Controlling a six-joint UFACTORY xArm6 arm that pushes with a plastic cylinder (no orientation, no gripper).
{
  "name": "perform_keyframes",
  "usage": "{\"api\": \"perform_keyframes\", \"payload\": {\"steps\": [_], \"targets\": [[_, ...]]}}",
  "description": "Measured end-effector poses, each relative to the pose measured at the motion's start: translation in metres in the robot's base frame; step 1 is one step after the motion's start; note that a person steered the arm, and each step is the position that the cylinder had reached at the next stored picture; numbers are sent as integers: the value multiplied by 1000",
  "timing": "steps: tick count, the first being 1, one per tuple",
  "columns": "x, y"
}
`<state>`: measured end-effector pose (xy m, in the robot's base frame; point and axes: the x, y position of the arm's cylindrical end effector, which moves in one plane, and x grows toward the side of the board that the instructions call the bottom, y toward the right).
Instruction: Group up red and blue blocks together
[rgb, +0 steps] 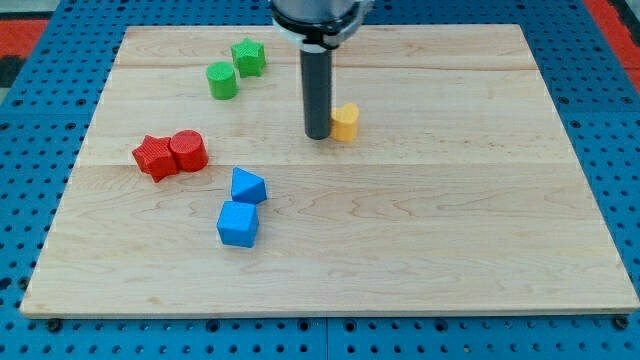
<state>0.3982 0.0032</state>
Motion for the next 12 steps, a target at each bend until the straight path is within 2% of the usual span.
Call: {"api": "perform_keyframes", "payload": {"steps": [2, 3, 4, 5, 6, 7, 8, 9, 10, 11, 12], "targets": [[27, 70], [-11, 80], [-36, -12], [-47, -60], [-55, -32], [-92, 28], [-142, 57], [-204, 38], [-184, -4], [-138, -7], [-130, -3]]}}
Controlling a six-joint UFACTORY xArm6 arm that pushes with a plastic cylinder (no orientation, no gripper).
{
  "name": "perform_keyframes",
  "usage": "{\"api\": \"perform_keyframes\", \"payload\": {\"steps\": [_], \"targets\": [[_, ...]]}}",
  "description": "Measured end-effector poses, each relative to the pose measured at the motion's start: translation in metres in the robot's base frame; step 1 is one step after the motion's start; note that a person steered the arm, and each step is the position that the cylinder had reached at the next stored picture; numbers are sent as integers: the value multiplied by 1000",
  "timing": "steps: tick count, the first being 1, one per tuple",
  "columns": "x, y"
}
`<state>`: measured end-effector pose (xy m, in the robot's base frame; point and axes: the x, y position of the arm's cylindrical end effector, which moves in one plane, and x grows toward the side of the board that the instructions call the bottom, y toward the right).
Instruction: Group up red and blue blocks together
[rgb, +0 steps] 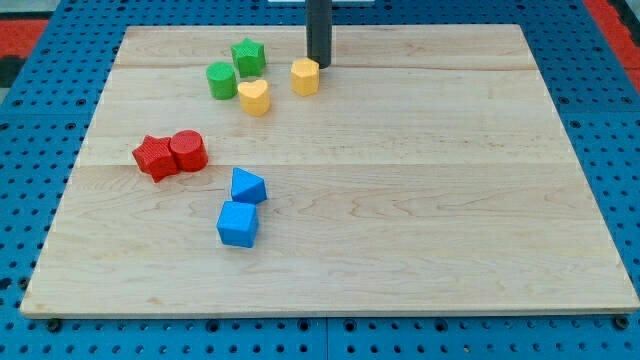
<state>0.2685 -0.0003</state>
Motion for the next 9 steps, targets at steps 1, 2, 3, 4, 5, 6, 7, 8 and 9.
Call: {"api": "perform_keyframes", "payload": {"steps": [1, 2, 3, 4, 5, 6, 7, 8, 9], "targets": [[-2, 13], [22, 53], [15, -13], [-4, -45], [47, 25], [176, 64], [245, 5], [240, -85], [207, -159]]}}
